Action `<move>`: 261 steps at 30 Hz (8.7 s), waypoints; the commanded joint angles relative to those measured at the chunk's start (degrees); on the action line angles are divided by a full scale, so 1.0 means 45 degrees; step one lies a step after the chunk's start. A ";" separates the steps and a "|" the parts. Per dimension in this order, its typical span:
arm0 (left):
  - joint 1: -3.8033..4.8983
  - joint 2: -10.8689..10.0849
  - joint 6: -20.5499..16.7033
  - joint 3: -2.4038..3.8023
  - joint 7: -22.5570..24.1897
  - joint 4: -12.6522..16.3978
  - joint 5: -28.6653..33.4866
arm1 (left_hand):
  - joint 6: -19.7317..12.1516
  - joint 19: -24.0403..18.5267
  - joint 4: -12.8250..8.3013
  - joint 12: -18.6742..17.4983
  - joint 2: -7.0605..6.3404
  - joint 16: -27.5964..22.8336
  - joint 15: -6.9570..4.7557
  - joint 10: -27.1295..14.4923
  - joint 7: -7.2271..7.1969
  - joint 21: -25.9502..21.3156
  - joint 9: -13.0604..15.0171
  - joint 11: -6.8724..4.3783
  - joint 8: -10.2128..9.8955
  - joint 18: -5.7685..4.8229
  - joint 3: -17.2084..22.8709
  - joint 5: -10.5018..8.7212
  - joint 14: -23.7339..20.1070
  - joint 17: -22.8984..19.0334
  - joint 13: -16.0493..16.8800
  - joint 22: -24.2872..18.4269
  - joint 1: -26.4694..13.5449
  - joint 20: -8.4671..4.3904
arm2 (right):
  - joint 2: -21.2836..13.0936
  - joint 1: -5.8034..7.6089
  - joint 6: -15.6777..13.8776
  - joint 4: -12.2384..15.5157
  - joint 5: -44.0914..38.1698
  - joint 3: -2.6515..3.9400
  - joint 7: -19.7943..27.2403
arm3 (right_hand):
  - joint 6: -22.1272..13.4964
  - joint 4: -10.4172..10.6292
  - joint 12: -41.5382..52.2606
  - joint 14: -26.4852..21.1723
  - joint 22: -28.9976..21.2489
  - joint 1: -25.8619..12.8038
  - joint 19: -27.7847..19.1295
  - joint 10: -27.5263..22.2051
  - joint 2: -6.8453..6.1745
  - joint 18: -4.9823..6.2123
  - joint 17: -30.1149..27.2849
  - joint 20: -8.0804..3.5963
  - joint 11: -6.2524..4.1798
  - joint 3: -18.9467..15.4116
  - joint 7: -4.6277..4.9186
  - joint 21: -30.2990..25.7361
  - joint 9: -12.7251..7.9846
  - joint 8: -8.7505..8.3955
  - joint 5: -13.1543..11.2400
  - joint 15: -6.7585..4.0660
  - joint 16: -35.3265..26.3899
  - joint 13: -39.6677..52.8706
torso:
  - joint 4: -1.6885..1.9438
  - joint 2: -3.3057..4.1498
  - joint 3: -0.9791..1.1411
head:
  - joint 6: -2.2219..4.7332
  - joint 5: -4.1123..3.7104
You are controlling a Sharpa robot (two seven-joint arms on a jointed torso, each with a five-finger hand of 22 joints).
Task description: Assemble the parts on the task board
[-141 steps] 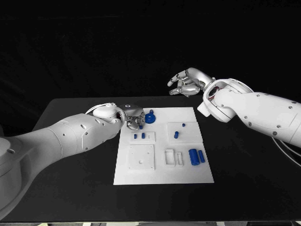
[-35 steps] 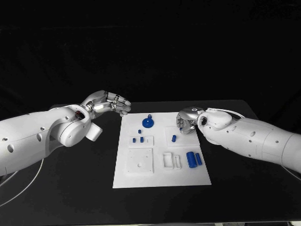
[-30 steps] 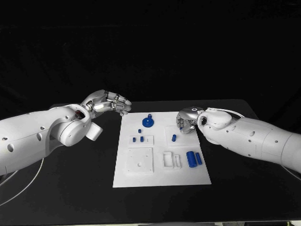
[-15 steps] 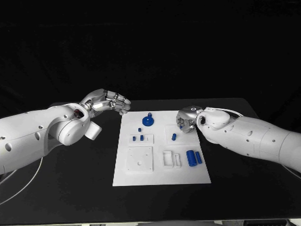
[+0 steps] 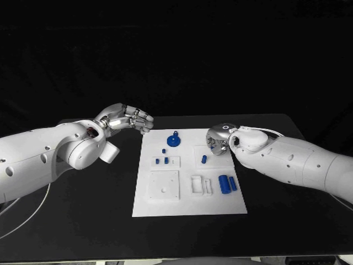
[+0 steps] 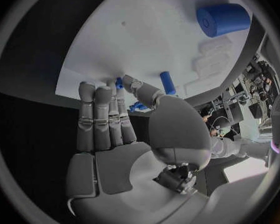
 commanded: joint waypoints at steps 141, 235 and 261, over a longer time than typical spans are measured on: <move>0.0015 0.0226 -0.0107 0.0004 0.0097 -0.0254 0.0577 | -0.0155 -0.0003 0.0028 -0.0034 0.0066 -0.0313 0.0001 -0.0161 0.0010 -0.0168 -0.0063 0.0003 0.0086 0.0124 -0.0054 0.0004 0.0110 0.0164 -0.0050 0.0070 0.0027 0.0092 | 0.0847 -0.0845 0.0053 0.3955 -0.0672 -0.0444 0.0099 | 0.0524 -0.0079 -0.0006 0.0421 0.0698 0.0194 0.0475 0.0790 0.0389 0.0603 0.0969 -0.0550 -0.0287 0.0749 -0.0243 0.0976 0.0640 0.0372 -0.0218 -0.0300 0.0366 0.0618 | -0.0092 -0.0025 -0.0032 | -0.0718 0.1808; 0.0019 0.0178 0.0062 0.0003 -0.0141 -0.0326 0.0577 | -0.0265 -0.0041 0.0051 -0.0044 0.0014 -0.0497 0.0032 -0.0246 0.0047 -0.0261 -0.0112 0.0038 0.0093 0.0110 -0.0082 0.0000 0.0084 0.0271 -0.0086 0.0116 0.0008 0.0117 | 0.0847 -0.0847 0.0192 0.3917 -0.0474 -0.0566 -0.0584 | -0.0896 -0.0115 -0.1153 0.0317 0.0777 -0.0194 0.0177 -0.0701 -0.0317 0.0603 0.1021 -0.0462 0.0350 -0.0175 0.0399 0.0905 0.0359 -0.0558 0.0510 0.0303 -0.0054 0.0085 | -0.0093 -0.0025 -0.0037 | -0.0812 0.1775; 0.0017 0.0119 0.0045 0.0002 -0.0010 -0.0526 0.0577 | -0.0261 -0.0043 0.0044 -0.0031 0.0002 -0.0527 0.0032 -0.0240 0.0045 -0.0276 -0.0115 0.0035 0.0114 0.0111 -0.0079 0.0000 0.0099 0.0305 -0.0087 0.0133 0.0031 0.0121 | -0.2710 0.0964 0.0606 0.5756 0.1574 0.0826 -0.0072 | -0.1066 -0.0189 -0.1278 0.0908 0.0810 -0.0745 0.0760 -0.1081 -0.0723 0.0603 0.1189 -0.0683 0.0445 -0.1960 0.0397 0.1088 0.0242 -0.0636 0.2074 0.0379 0.0093 -0.0354 | -0.0202 -0.0080 0.0044 | -0.0236 0.1227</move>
